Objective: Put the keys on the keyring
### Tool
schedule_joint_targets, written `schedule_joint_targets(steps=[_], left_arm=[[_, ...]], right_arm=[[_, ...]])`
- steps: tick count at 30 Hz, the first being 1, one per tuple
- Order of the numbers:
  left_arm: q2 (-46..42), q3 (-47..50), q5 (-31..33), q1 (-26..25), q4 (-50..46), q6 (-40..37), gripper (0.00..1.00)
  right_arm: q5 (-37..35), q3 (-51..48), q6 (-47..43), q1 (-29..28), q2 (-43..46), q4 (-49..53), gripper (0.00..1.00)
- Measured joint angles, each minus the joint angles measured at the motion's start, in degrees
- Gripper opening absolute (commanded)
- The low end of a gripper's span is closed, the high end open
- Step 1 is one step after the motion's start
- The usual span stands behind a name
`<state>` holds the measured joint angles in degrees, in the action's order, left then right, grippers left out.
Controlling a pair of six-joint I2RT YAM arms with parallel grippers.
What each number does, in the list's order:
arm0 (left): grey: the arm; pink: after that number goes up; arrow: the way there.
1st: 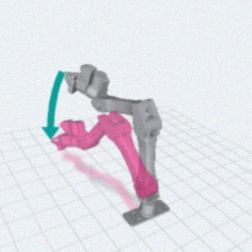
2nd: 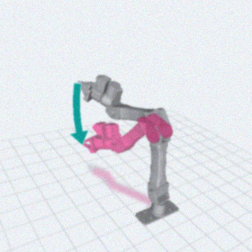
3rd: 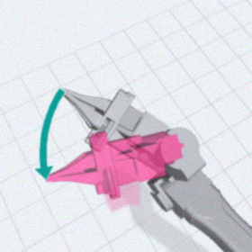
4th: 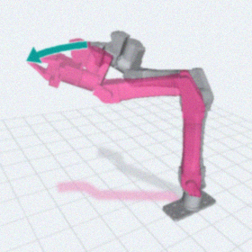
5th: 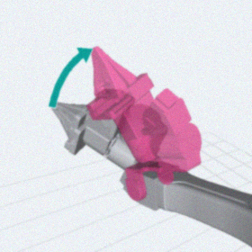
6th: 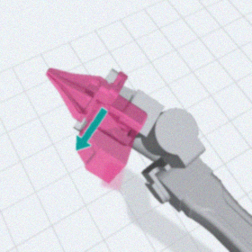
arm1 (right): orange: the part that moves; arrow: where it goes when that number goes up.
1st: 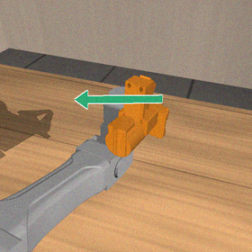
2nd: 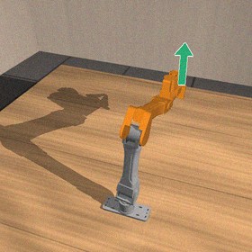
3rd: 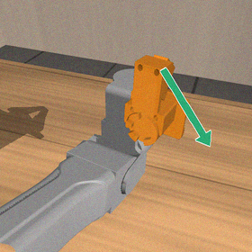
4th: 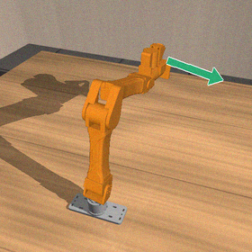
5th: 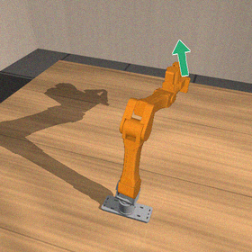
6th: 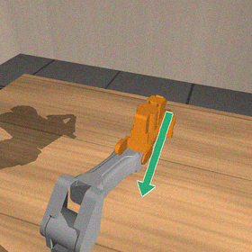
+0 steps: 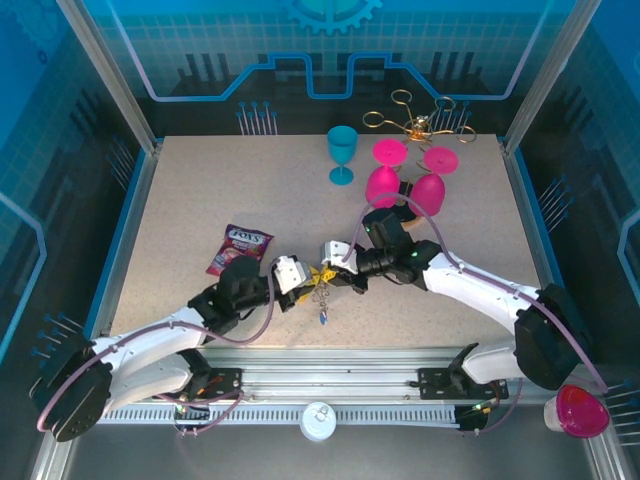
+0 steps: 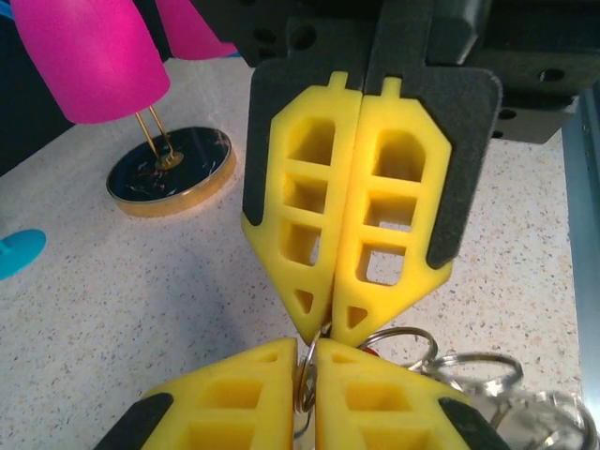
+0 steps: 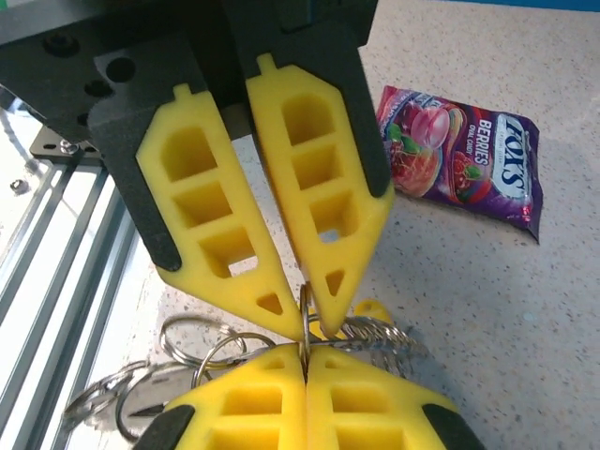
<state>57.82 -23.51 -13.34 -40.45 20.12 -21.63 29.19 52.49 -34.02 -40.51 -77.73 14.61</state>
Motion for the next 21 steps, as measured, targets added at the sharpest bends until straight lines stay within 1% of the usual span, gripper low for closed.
schedule_joint_targets(steps=[1, 2, 4, 7, 8, 10, 11, 12, 15, 17, 21], left_arm=[[-0.02, -1.03, 0.02, 0.00, -2.05, -0.63, 0.12], [-0.02, -2.14, 0.00, -0.02, -4.28, -1.22, 0.10], [-0.02, -3.89, -0.15, -0.09, -7.87, -2.51, 0.00], [-0.02, -5.64, -0.52, -0.22, -11.39, -4.00, 0.00], [-0.04, -5.77, -0.72, -0.22, -11.69, -4.24, 0.00], [-0.37, -5.70, -1.09, -0.22, -11.58, -4.42, 0.00], [-0.72, -5.42, -1.36, -0.22, -10.93, -4.39, 0.00], [-1.27, -4.72, -1.60, -0.22, -10.05, -4.35, 0.00], [-2.73, -1.22, -2.25, -0.15, -5.90, -3.93, 0.00], [-3.10, 0.98, -3.04, -0.15, -3.32, -3.69, 0.00], [-3.10, 3.17, -4.15, -0.15, 0.39, -2.40, 0.00]], right_arm=[[-0.83, 0.83, -0.55, -0.33, 0.00, 1.46, 0.00], [-1.73, 1.68, -1.05, -0.72, 0.00, 2.99, 0.00], [-3.28, 2.97, -1.70, -1.25, 0.00, 5.09, 0.00], [-3.87, 3.50, -2.05, -1.49, 0.20, 6.29, 0.00], [-3.85, 3.50, -1.99, -1.49, 0.33, 6.34, 0.02], [-3.61, 3.04, -0.92, -1.44, 0.68, 5.51, 0.15], [-2.99, 1.88, -0.15, -1.27, 1.31, 3.74, 0.20], [-1.95, 0.44, 0.90, -0.98, 2.12, 1.66, 0.22], [2.03, -5.40, 4.44, 0.28, 4.96, -5.77, 0.23], [3.85, -8.46, 6.54, 1.22, 5.31, -9.70, 0.23], [6.27, -11.65, 9.51, 1.97, 4.87, -15.41, 0.23]])
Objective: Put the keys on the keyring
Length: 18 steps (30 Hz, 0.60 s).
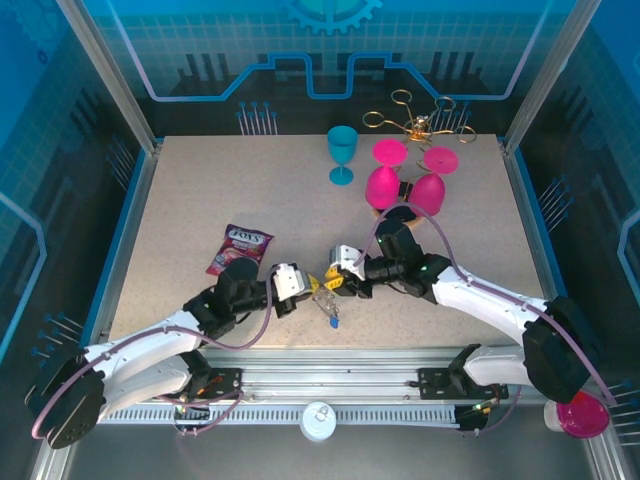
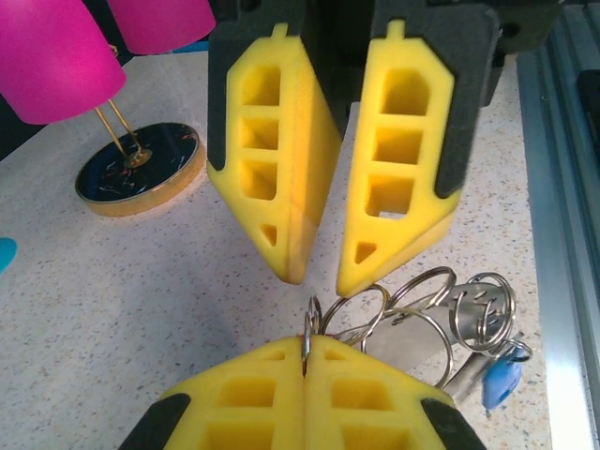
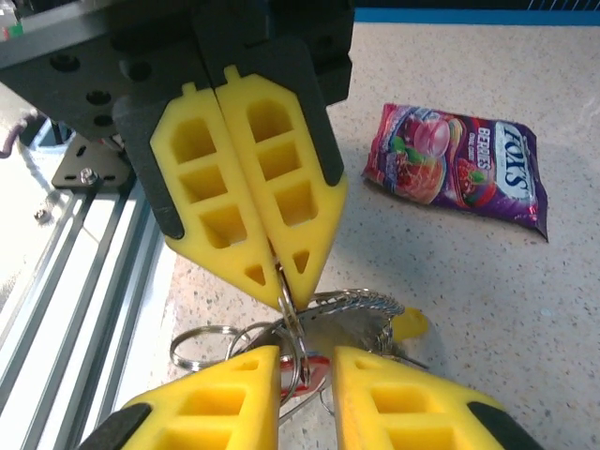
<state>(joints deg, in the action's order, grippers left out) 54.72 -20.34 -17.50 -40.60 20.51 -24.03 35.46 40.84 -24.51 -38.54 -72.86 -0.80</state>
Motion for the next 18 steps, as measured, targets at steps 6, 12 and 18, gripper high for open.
schedule_joint_targets(steps=[6, 12, 18], left_arm=[[0.42, 0.28, -1.07, 0.15, 4.37, 1.38, 0.00], [1.44, 1.14, -1.44, 1.07, 7.02, 2.78, 0.00], [1.57, 1.42, -1.51, 1.18, 6.88, 3.65, 0.12]], right_arm=[[1.70, -0.68, 1.51, 0.02, -0.79, -4.79, 0.21], [2.99, -0.87, 2.23, 0.39, -2.16, -6.91, 0.00], [3.23, -0.61, 1.55, 0.63, -2.36, -5.75, 0.00]])
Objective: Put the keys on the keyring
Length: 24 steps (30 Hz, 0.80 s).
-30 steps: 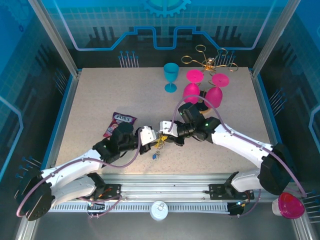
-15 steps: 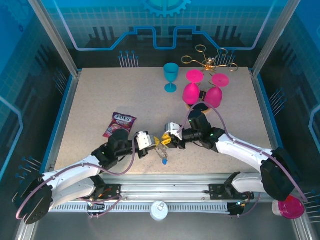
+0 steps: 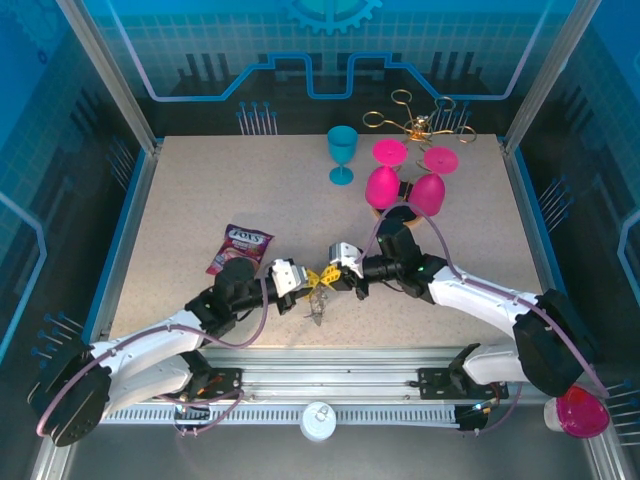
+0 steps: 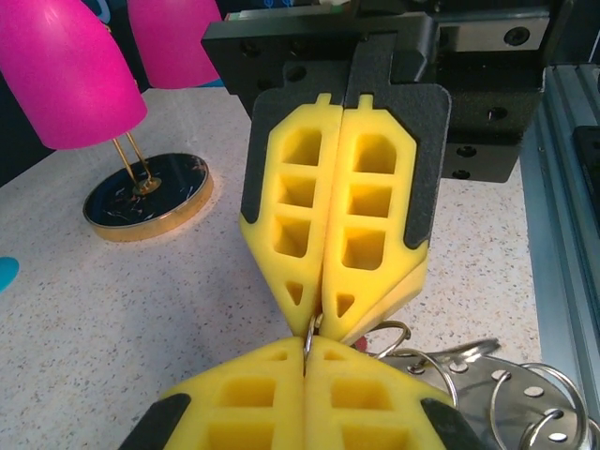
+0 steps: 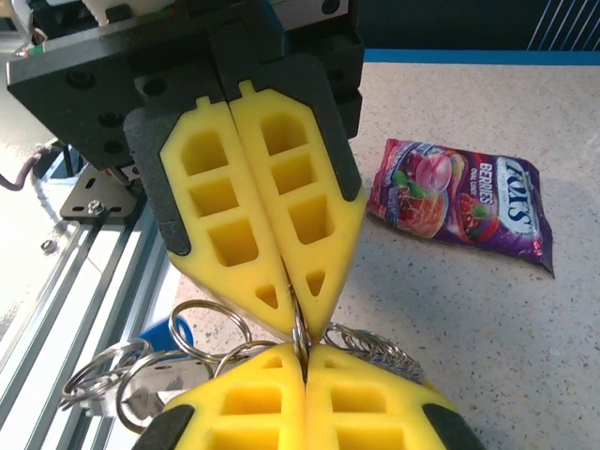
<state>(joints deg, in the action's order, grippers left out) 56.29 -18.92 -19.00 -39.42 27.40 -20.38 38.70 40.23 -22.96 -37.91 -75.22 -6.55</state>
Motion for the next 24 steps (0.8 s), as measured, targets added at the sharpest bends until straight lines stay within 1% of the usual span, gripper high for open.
schedule_joint_targets(steps=[3, 6, 10, 13, 17, 18, 19, 20, 22, 24], left_arm=[[0.02, -1.62, 0.24, 0.00, -3.50, -0.92, 0.20], [0.04, -5.35, 0.92, 0.00, -9.38, -2.64, 0.19], [1.38, -10.91, 1.79, -0.02, -17.22, -5.75, 0.11], [2.73, -13.73, 1.77, -0.07, -21.88, -8.28, 0.00], [3.43, -14.53, 1.44, -0.22, -23.96, -10.25, 0.00], [3.43, -14.53, 1.29, -0.22, -24.00, -10.29, 0.00], [3.43, -14.45, 1.11, -0.22, -23.98, -10.25, 0.00], [3.37, -14.08, 0.96, -0.22, -23.41, -10.19, 0.00], [3.26, -12.94, 0.63, -0.24, -21.55, -9.92, 0.00], [3.26, -11.37, 0.52, -0.15, -19.65, -9.40, 0.00]], right_arm=[[-1.29, 2.80, -2.58, -0.50, -0.02, 6.40, 0.00], [-4.46, 7.61, -6.12, -1.46, -0.02, 14.53, 0.00], [-9.94, 13.94, -10.64, -2.99, -0.35, 24.33, 0.00], [-13.22, 16.20, -12.44, -3.85, -0.76, 28.28, 0.00], [-13.55, 15.87, -12.39, -4.04, -0.70, 28.61, 0.00], [-13.22, 15.28, -11.93, -4.00, -0.50, 27.87, 0.02], [-12.66, 13.99, -10.97, -3.72, -0.07, 26.23, 0.10], [-11.74, 12.46, -9.77, -3.30, 0.55, 24.20, 0.16], [-9.25, 8.94, -7.43, -2.23, 1.84, 19.56, 0.23], [-6.67, 5.62, -5.29, -1.05, 2.84, 14.95, 0.25]])
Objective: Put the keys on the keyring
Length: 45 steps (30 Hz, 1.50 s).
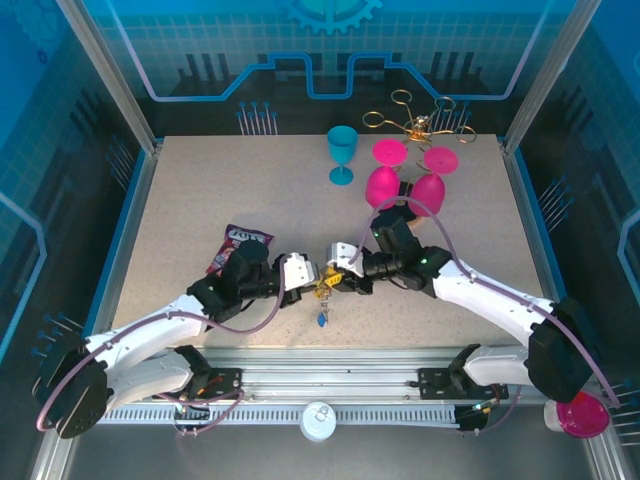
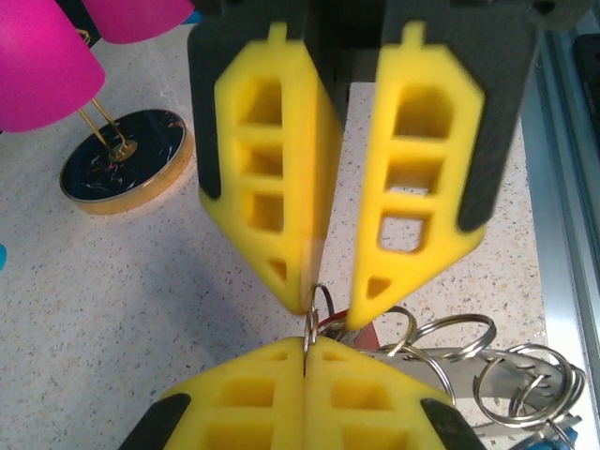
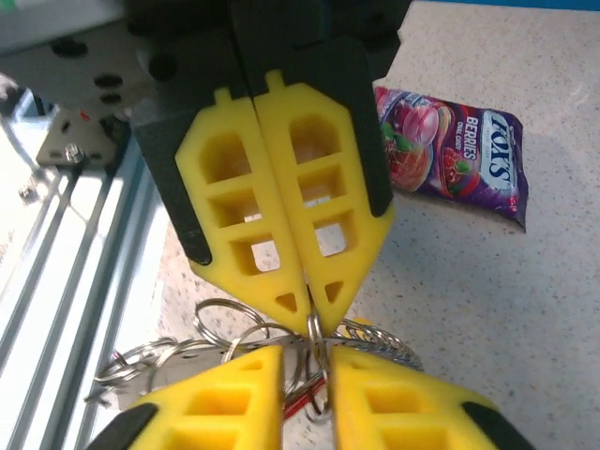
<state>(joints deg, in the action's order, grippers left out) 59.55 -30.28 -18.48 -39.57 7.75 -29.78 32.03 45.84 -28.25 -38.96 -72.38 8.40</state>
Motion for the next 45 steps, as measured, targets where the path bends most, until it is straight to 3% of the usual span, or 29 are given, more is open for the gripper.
schedule_joint_targets(steps=[10, 16, 22, 24, 28, 33, 34, 37, 45], left_arm=[[0.02, 5.07, -0.94, 0.11, 11.34, 4.87, 0.00], [0.04, 5.70, -1.18, 0.28, 13.88, 6.21, 0.00], [-0.26, 7.02, -1.57, 0.55, 16.11, 7.56, 0.00], [-0.48, 7.43, -1.62, 0.55, 16.55, 7.96, 0.00], [-1.01, 8.00, -1.77, 0.85, 17.33, 8.79, 0.00], [-1.11, 8.07, -1.81, 0.90, 17.62, 8.92, 0.00], [-1.11, 8.07, -1.79, 0.90, 17.55, 8.92, 0.10], [-1.11, 7.91, -1.31, 0.90, 16.96, 8.90, 0.21], [-0.09, 2.82, 0.26, 0.90, 8.35, 5.73, 0.27]], right_arm=[[4.70, -6.51, 5.66, 1.92, -0.28, -13.25, 0.26], [5.40, -6.56, 6.45, 2.03, -1.09, -16.26, 0.21], [5.97, -6.64, 6.67, 2.78, -2.12, -17.11, 0.23], [6.05, -6.64, 6.69, 2.78, -2.27, -17.11, 0.19], [6.88, -6.64, 7.28, 2.86, -2.34, -17.33, 0.00], [7.43, -6.58, 7.21, 3.04, -2.32, -17.14, 0.00], [7.39, -6.40, 7.02, 3.04, -2.29, -16.65, 0.00], [6.49, -4.90, 5.33, 2.84, -2.25, -13.11, 0.00], [0.52, 1.66, -0.74, 0.76, -2.62, -1.09, 0.00]])
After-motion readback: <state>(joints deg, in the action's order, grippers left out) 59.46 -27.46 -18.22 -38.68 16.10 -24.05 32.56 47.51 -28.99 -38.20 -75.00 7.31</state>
